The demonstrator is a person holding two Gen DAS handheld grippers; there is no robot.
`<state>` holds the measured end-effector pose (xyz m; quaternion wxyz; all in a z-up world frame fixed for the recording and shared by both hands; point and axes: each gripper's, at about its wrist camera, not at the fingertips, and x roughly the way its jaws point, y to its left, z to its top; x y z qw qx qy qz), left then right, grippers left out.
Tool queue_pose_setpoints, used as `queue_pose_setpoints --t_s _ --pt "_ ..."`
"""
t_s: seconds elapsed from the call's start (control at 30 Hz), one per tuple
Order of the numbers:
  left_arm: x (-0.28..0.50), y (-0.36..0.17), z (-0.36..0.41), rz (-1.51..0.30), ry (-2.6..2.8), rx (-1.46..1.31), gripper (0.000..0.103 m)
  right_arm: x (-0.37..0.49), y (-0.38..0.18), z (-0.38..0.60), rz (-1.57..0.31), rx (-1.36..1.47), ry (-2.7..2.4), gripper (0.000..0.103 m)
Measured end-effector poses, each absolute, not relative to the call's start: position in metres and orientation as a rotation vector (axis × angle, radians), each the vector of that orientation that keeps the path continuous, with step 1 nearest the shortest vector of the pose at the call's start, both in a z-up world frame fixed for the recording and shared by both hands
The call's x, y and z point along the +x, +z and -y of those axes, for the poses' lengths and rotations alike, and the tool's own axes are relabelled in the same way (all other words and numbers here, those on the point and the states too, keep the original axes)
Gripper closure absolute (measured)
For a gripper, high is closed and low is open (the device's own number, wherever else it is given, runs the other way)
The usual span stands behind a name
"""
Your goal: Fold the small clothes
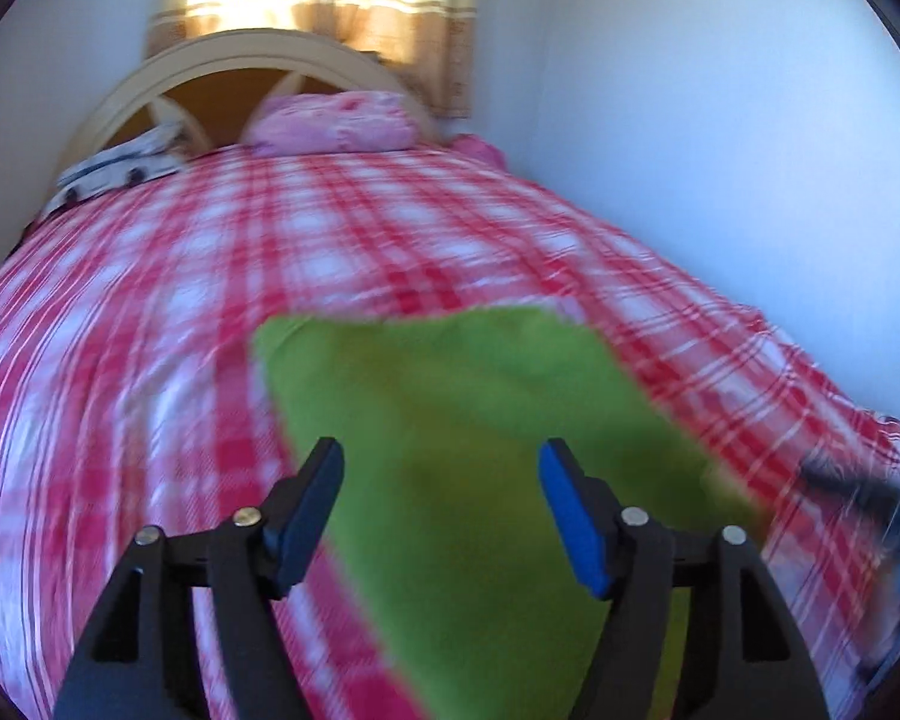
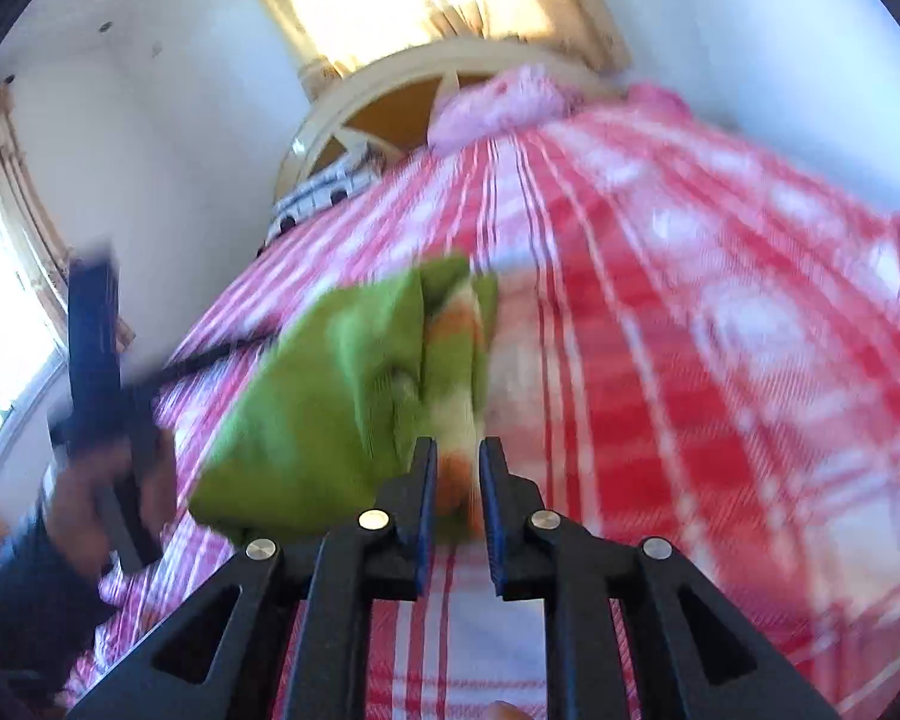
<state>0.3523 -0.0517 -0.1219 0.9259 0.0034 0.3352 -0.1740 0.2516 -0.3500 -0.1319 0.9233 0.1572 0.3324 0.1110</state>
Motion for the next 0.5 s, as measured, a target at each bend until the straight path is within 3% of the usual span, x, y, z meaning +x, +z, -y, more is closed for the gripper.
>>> queue_pose_setpoints --t_s 0.07,0.1,0.2,0.3,0.4,0.43,0.5 --pt "0.346 -0.135 0.041 -0.701 -0.339 -0.028 0.029 0.264 -0.116 0.349 -0.668 0.319 0.25 0.068" --pt "0.343 -0.141 0.037 -0.703 -0.337 -0.054 0.027 0.276 -0.109 0.344 -0.664 0.321 0.277 0.05" --pt "0.337 -0.148 0.037 -0.707 -0.34 -0.097 0.025 0.313 -0.102 0.326 -0.688 0.311 0.327 0.047" --pt "0.336 -0.149 0.047 -0.696 -0.351 -0.079 0.023 0.355 -0.115 0.308 -0.787 0.322 0.338 0.071" --pt "0.335 -0.151 0.048 -0.696 -0.372 -0.078 0.014 0.384 -0.137 0.296 -0.893 0.326 0.351 0.074" --pt "0.334 -0.153 0.046 -0.706 -0.379 -0.082 0.014 0.391 -0.146 0.293 -0.919 0.311 0.331 0.092" --pt "0.333 -0.16 0.042 -0.744 -0.404 -0.093 0.013 0.391 -0.147 0.292 -0.911 0.276 0.277 0.093"
